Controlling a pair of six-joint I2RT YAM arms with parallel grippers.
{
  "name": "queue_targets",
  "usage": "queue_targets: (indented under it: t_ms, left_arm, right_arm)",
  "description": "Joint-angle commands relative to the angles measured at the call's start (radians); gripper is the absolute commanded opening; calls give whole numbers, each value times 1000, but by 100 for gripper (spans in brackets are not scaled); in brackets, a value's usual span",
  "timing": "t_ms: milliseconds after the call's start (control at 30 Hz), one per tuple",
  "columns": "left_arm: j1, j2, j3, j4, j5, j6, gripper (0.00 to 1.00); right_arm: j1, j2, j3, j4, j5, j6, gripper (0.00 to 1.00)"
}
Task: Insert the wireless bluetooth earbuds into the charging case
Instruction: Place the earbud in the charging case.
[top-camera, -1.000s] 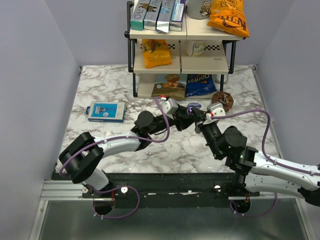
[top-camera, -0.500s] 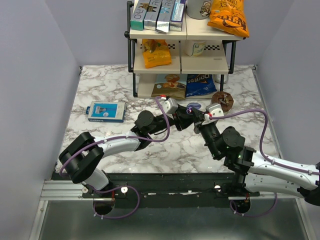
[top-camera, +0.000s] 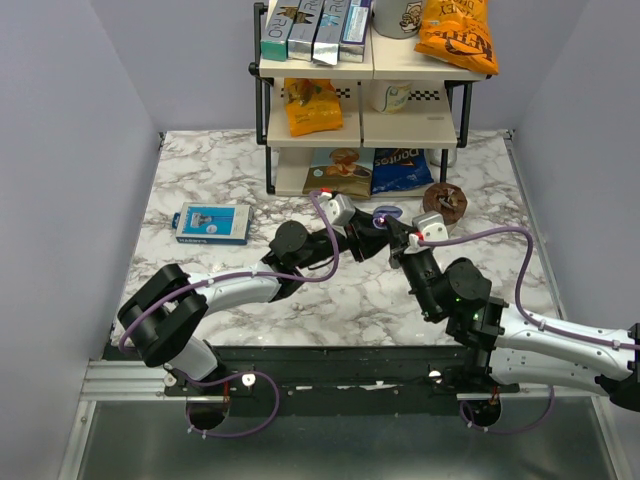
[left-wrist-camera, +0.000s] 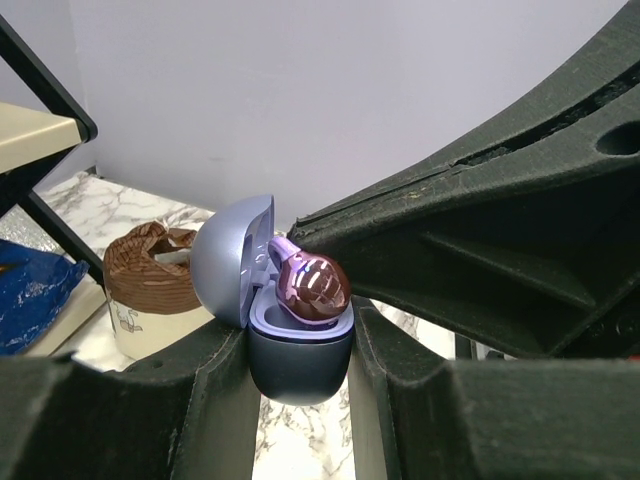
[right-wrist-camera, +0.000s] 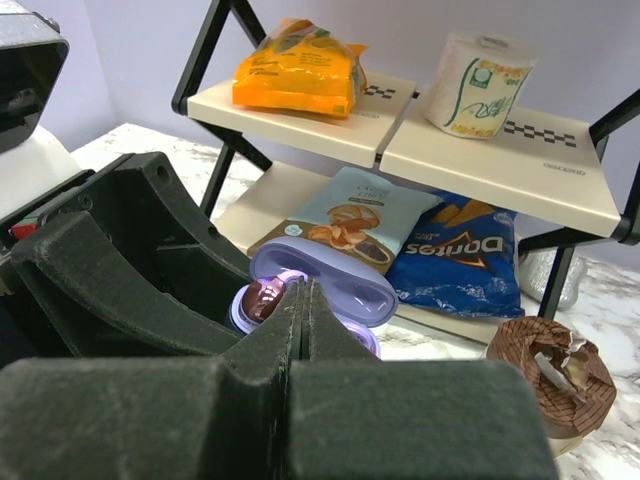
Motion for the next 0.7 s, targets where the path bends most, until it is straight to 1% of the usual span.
queue_targets:
  t_ms: [0,200,667]
  left_arm:
    - [-1,-7,38,68,28,-10,0]
    - [-1,-7,40,69,26,-10,0]
    - [0,1,37,63,31,-2,0]
  right_arm:
    - [4,-1,-21,58,55,-32,1]
    - [5,-11,-31,38,-9,-31,1]
    - [16,-8,-31,18,-43,-69,1]
